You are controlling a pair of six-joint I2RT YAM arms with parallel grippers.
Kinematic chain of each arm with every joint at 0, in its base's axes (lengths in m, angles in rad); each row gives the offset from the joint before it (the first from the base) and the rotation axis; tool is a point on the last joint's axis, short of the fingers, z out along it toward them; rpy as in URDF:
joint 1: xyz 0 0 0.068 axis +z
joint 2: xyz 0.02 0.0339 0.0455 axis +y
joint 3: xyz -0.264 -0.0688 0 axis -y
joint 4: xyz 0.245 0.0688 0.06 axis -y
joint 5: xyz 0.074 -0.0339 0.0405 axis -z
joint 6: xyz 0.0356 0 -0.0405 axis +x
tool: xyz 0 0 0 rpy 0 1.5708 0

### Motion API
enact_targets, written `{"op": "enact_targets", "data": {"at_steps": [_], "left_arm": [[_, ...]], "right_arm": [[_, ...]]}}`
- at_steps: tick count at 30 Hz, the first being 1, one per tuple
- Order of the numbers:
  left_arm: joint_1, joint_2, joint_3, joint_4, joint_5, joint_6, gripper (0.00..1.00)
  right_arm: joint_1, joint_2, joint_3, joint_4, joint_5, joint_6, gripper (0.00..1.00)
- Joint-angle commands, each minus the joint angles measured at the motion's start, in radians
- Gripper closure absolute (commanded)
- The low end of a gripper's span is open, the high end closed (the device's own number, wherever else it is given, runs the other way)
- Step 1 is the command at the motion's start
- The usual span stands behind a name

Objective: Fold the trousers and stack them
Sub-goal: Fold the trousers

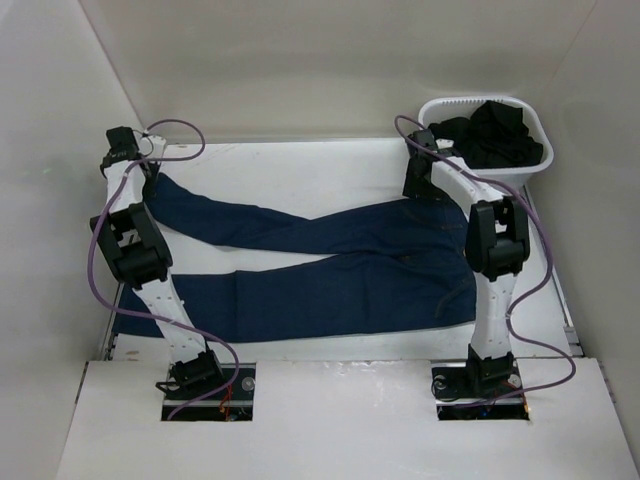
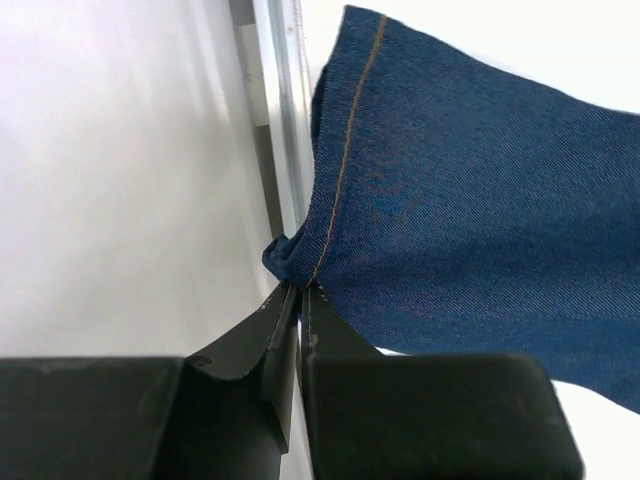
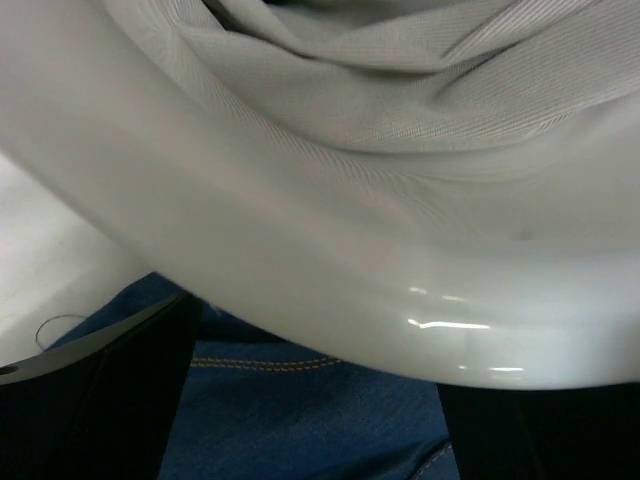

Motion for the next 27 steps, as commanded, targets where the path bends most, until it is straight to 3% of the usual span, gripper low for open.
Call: {"op": "enact_targets", "data": {"at_steps": [1, 7, 9, 17, 27], "left_arm": [[-0.007, -0.074, -0.016, 0.015, -0.001, 0.014, 0.97], [-0.01, -0.097, -0.033, 0.009, 0.002, 0.02, 0.97], [-0.01, -0.101, -0.033, 0.009, 0.002, 0.02, 0.97], [-0.018, -0.138, -0.036, -0.005, 0.002, 0.024, 0.97], [-0.019, -0.179, -0.042, -0.005, 0.002, 0.03, 0.96]], "right_arm": [[-0.002, 0.052, 0.059, -0.006, -0.005, 0.014, 0.07], [0.059, 0.063, 0.098, 0.021, 0.035, 0.014, 0.07], [0.059, 0.095, 0.134, 0.006, 0.045, 0.012, 0.13], [0.067, 0.15, 0.195, -0.029, 0.079, -0.051, 0.06], [0.117, 0.255, 0.341, -0.094, 0.061, -0.241, 0.06]]}}
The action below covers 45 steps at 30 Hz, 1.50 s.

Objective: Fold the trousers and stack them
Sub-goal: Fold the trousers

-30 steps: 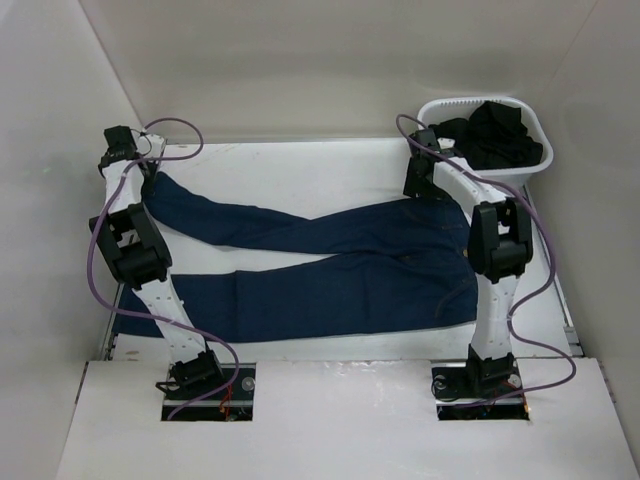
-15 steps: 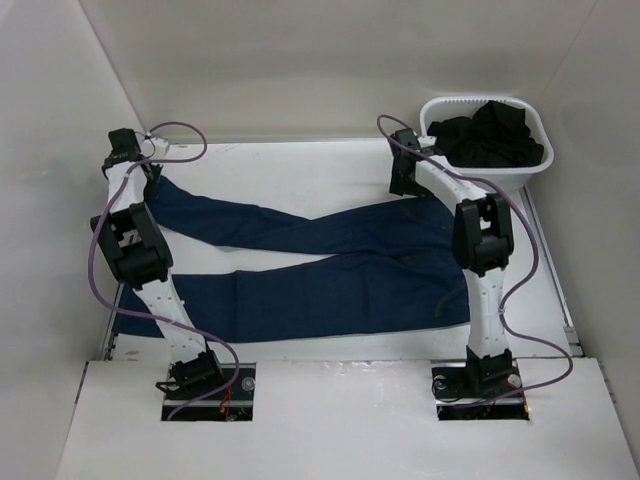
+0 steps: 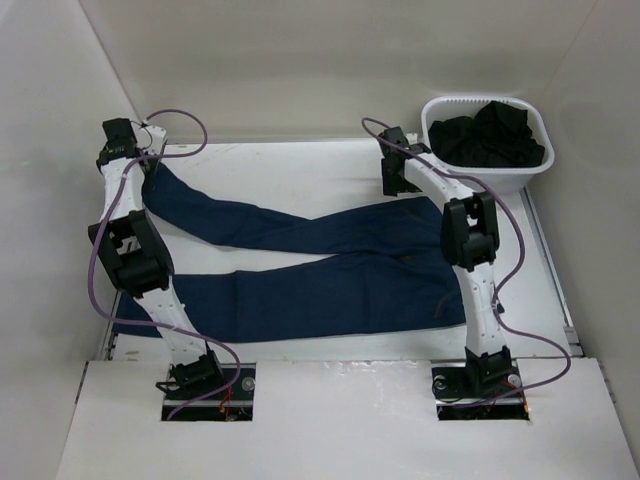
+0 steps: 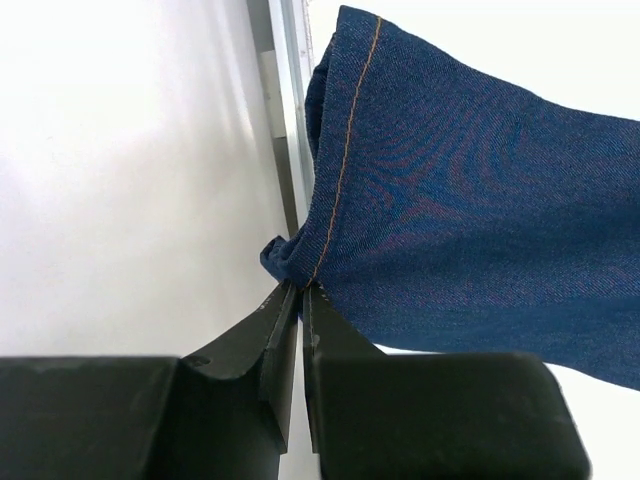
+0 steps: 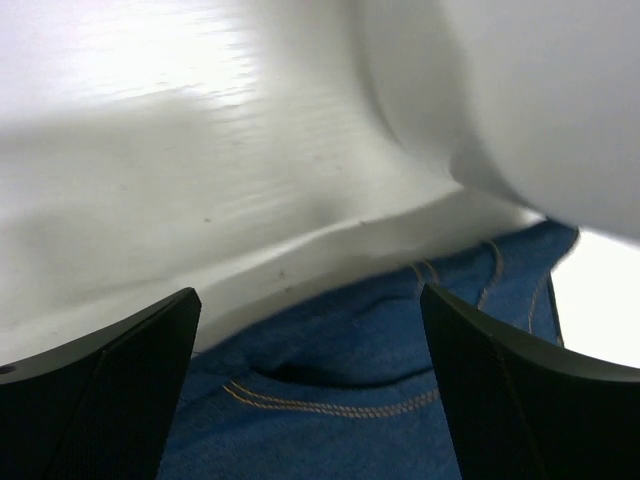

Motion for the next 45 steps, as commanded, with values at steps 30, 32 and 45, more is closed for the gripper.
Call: {"op": "enact_targets", "data": {"at_steps": [30, 32, 45], "left_arm": [[-0.052, -0.249, -0.157, -0.01, 0.047, 0.085, 0.96], [-0.054, -0.262, -0.171, -0.011, 0.047, 0.079, 0.96], [-0.046, -0.315, -0.194, 0.001, 0.035, 0.082, 0.95]], "right_arm": [[-0.168, -0.54, -0.717, 0.283, -0.158, 0.36, 0.25], [-0.183, -0.557, -0.743, 0.312, -0.127, 0.395, 0.19], [-0.197, -0.292, -0.607, 0.134, -0.248, 0.095, 0.08]]}}
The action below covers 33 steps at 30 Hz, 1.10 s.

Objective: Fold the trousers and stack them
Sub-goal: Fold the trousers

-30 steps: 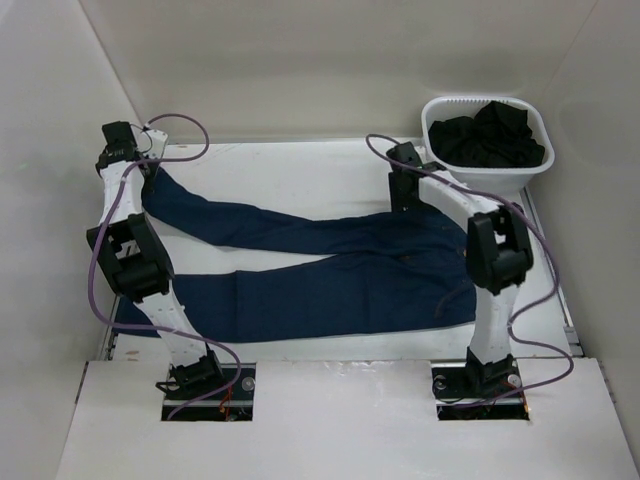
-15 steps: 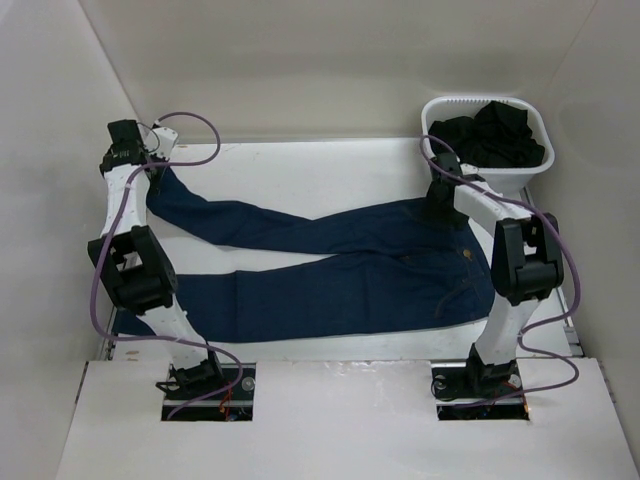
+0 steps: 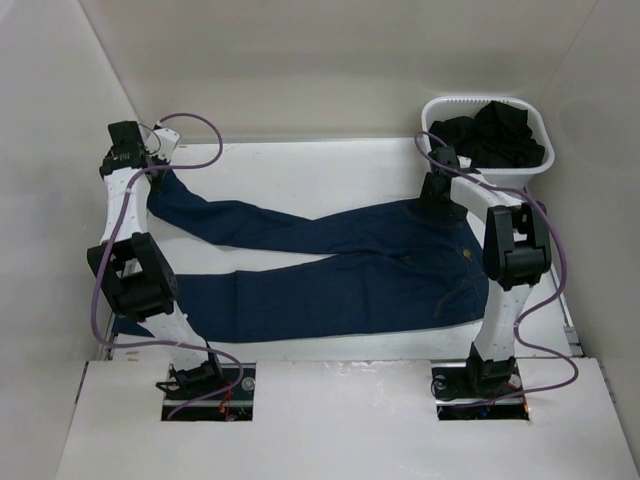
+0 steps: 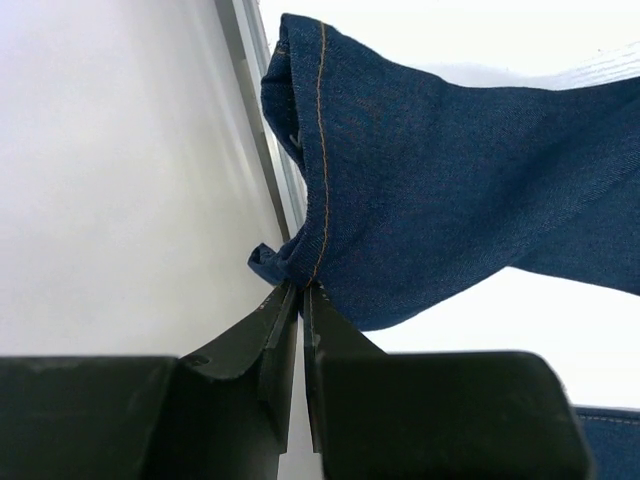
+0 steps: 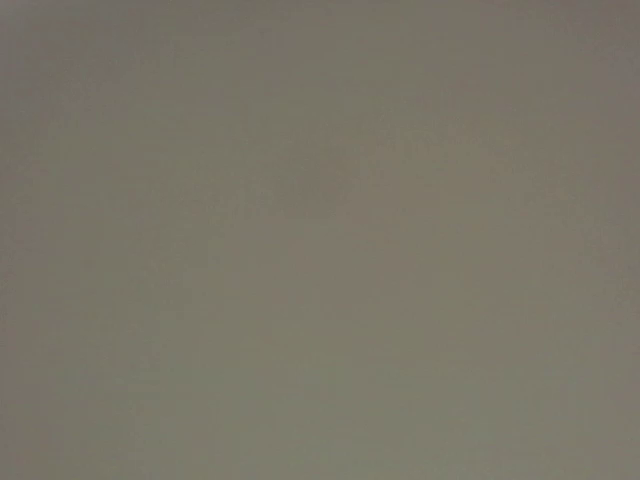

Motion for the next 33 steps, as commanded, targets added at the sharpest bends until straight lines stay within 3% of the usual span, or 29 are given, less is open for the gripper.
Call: {"op": "enact_targets", "data": {"at_steps": [1, 6, 7, 9, 14, 20, 24, 27, 28, 30, 33], "left_arm": [[0.012, -0.081, -0.003, 0.019, 0.009, 0.008, 0.95], [0.04, -0.085, 0.006, 0.032, 0.011, 0.009, 0.95], [0.049, -0.087, 0.008, 0.035, 0.015, 0.009, 0.95], [0.061, -0.087, 0.008, 0.041, 0.021, 0.011, 0.95], [0.07, -0.088, -0.008, 0.074, 0.041, 0.023, 0.95], [0.067, -0.084, -0.009, 0.081, 0.057, 0.023, 0.94], [0.07, -0.093, -0.011, 0.082, 0.057, 0.022, 0.94], [0.078, -0.099, -0.017, 0.084, 0.057, 0.022, 0.94], [0.08, -0.101, -0.017, 0.082, 0.057, 0.022, 0.94], [0.083, -0.102, -0.018, 0.079, 0.057, 0.022, 0.94], [0.086, -0.104, -0.02, 0.078, 0.057, 0.023, 0.94]], "right_arm": [[-0.012, 0.046, -0.034, -0.144, -0.078, -0.049, 0.16], [-0.007, -0.056, -0.178, -0.127, -0.091, -0.05, 0.83], [-0.007, -0.072, -0.204, -0.139, -0.092, -0.046, 0.92], [-0.007, -0.106, -0.265, -0.164, -0.095, -0.029, 1.0], [0.008, -0.196, -0.383, -0.192, -0.097, -0.006, 0.98], [0.039, -0.186, -0.128, -0.199, 0.024, -0.058, 0.79], [0.039, -0.162, 0.02, -0.231, 0.047, -0.081, 0.77], [0.037, -0.184, 0.009, -0.213, 0.044, -0.069, 0.76], [0.039, -0.204, -0.009, -0.201, 0.046, -0.061, 0.71], [0.04, -0.263, -0.073, -0.155, 0.049, -0.015, 0.51], [0.025, -0.365, -0.217, -0.071, 0.038, 0.136, 0.38]]}}
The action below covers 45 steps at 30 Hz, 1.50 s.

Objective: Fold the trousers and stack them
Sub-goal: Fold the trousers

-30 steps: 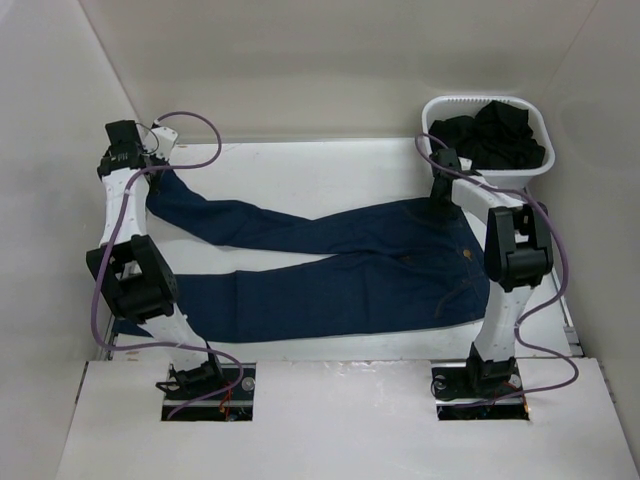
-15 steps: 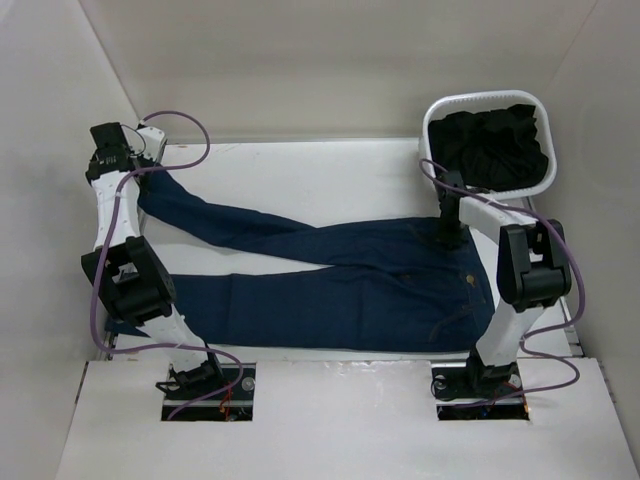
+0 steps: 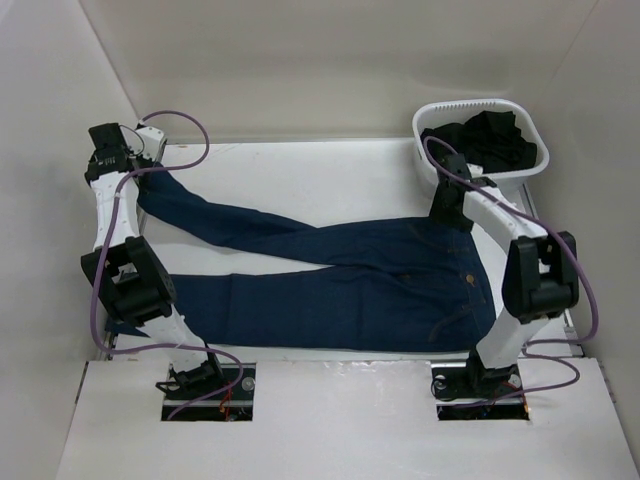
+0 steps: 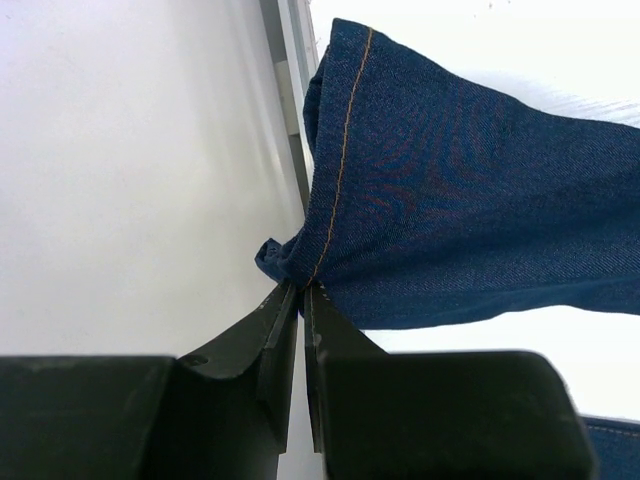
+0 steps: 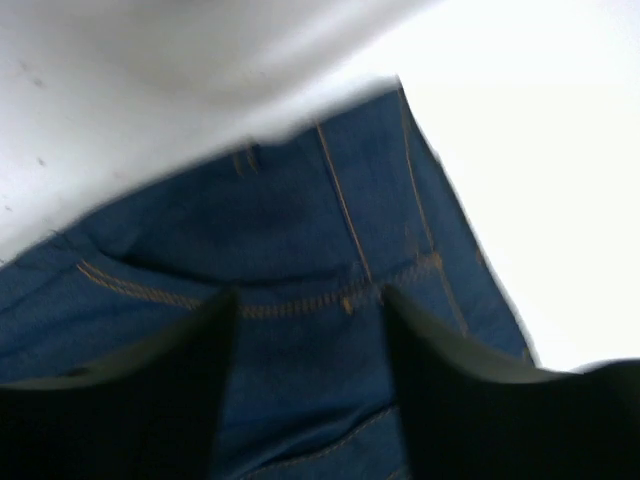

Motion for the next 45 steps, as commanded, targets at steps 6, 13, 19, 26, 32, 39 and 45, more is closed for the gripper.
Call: {"op": "enact_targets", "data": {"at_steps": [6, 13, 19, 26, 32, 39, 45], "left_arm": [[0.014, -0.07, -0.01, 0.042, 0.011, 0.014, 0.94], [0.027, -0.075, -0.039, 0.031, 0.002, 0.028, 0.94], [0.013, -0.087, -0.043, 0.033, -0.02, 0.026, 0.94], [0.01, -0.093, -0.034, 0.036, -0.035, 0.034, 0.93], [0.025, -0.096, -0.025, 0.042, -0.035, 0.041, 0.93], [0.041, -0.101, -0.023, 0.051, -0.02, 0.051, 0.93], [0.051, -0.118, -0.042, 0.068, -0.005, 0.049, 0.93]], "right_arm": [[-0.14, -0.117, -0.249, 0.183, -0.044, 0.239, 0.22], [-0.16, -0.036, -0.206, 0.44, -0.124, -0.023, 0.01], [-0.148, 0.133, -0.065, 0.319, -0.132, -0.185, 0.0], [-0.165, 0.168, -0.084, 0.296, -0.222, -0.166, 0.11], [-0.185, 0.152, -0.145, 0.227, -0.331, -0.097, 0.49], [-0.202, 0.069, -0.222, 0.219, -0.341, -0.021, 1.0], [-0.223, -0.066, -0.291, 0.231, -0.309, 0.039, 1.0]]}}
